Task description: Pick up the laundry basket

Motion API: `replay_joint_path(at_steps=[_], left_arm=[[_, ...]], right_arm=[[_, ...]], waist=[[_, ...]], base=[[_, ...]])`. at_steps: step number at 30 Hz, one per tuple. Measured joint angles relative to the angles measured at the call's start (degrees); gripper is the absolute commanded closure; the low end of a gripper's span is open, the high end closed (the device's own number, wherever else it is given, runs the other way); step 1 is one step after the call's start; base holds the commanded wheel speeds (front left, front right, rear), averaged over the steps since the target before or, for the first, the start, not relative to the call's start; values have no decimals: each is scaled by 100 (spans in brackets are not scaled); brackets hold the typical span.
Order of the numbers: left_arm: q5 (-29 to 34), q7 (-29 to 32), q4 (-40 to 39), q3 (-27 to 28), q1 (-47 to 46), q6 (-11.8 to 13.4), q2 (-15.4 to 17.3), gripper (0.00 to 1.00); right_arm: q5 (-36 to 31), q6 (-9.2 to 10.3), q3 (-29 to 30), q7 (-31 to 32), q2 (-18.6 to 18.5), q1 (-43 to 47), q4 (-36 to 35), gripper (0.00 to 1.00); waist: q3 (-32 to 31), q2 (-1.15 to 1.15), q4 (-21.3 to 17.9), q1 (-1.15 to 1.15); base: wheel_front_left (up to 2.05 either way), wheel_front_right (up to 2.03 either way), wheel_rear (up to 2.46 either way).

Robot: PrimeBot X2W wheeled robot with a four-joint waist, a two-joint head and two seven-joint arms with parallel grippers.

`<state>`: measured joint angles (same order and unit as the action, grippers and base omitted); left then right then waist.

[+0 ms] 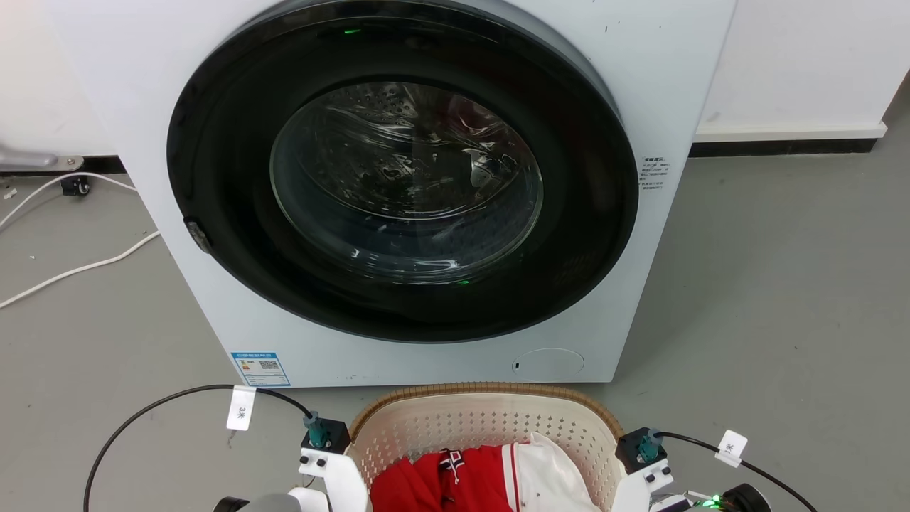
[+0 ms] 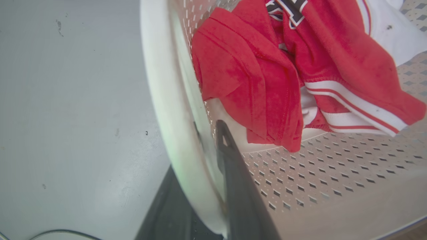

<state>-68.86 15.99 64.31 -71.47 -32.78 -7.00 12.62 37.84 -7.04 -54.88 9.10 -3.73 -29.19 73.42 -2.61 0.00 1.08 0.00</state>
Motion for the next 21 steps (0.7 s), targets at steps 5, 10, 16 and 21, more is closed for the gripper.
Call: replay_joint_path(at_steps=[5, 10, 16, 21], left_arm=[[-45, -3, 4, -33, 0, 0, 0, 100], [-59, -3, 9, -59, 0, 0, 2, 100], [-97, -10, 13, -87, -1, 0, 5, 100], [-107, -11, 13, -105, -1, 0, 10, 100]], right_arm=[[56, 0, -55, -1, 0, -2, 11, 100], [110, 0, -111, -10, 0, -4, 19, 100], [185, 0, -165, -35, 0, -7, 29, 100], [223, 0, -209, -51, 1, -7, 34, 100]], waist=[[5, 0, -1, 0], [5, 0, -9, 1], [0, 0, -14, 1], [-7, 0, -22, 0]], base=[[0, 0, 0], [0, 0, 0], [0, 0, 0], [0, 0, 0]])
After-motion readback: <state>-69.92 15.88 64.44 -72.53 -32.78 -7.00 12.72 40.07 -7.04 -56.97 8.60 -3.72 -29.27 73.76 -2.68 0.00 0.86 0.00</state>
